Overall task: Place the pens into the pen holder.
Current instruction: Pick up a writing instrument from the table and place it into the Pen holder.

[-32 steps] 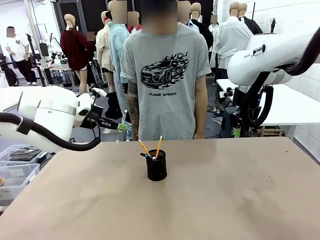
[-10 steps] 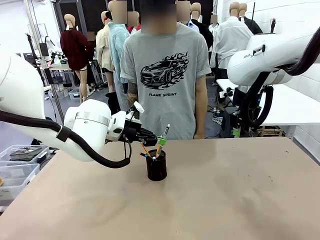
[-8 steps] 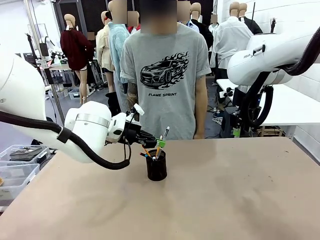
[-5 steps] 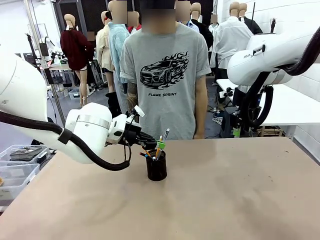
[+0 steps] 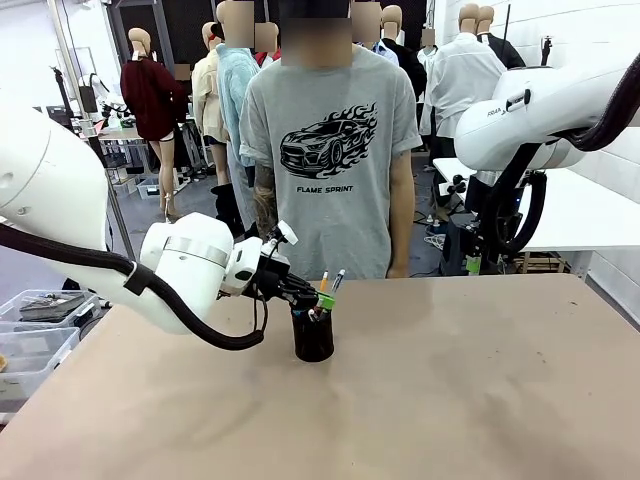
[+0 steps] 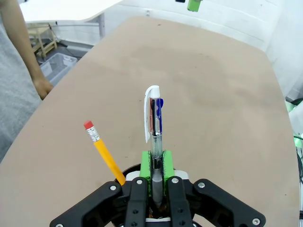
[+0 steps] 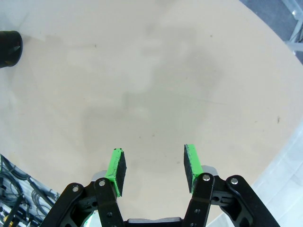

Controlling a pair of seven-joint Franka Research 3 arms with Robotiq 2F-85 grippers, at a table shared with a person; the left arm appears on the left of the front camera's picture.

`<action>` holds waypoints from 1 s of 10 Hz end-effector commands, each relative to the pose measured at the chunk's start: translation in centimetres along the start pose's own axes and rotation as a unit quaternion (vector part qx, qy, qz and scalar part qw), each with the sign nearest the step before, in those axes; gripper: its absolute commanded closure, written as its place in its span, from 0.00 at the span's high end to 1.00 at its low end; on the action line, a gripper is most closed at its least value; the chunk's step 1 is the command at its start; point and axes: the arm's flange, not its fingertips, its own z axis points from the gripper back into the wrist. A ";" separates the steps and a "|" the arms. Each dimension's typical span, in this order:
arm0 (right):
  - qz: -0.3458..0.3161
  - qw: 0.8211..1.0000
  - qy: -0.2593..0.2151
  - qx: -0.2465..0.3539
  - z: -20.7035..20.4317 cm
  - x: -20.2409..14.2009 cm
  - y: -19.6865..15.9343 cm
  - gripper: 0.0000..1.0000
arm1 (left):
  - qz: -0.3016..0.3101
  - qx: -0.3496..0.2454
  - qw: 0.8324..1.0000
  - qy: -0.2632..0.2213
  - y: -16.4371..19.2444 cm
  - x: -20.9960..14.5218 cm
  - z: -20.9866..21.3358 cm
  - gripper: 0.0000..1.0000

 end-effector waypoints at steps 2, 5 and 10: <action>0.005 1.000 -0.010 0.010 0.0 0.0 -0.2 0.63 | 0.006 0.007 1.000 0.020 0.6 0.8 -0.2 0.10; 0.005 1.000 -0.010 0.010 0.0 0.0 -0.2 0.63 | 0.004 0.018 1.000 0.013 0.5 1.0 0.8 0.49; 0.005 1.000 -0.010 0.010 0.0 0.0 -0.2 0.63 | -0.013 0.053 0.999 -0.002 -0.1 2.8 4.5 0.49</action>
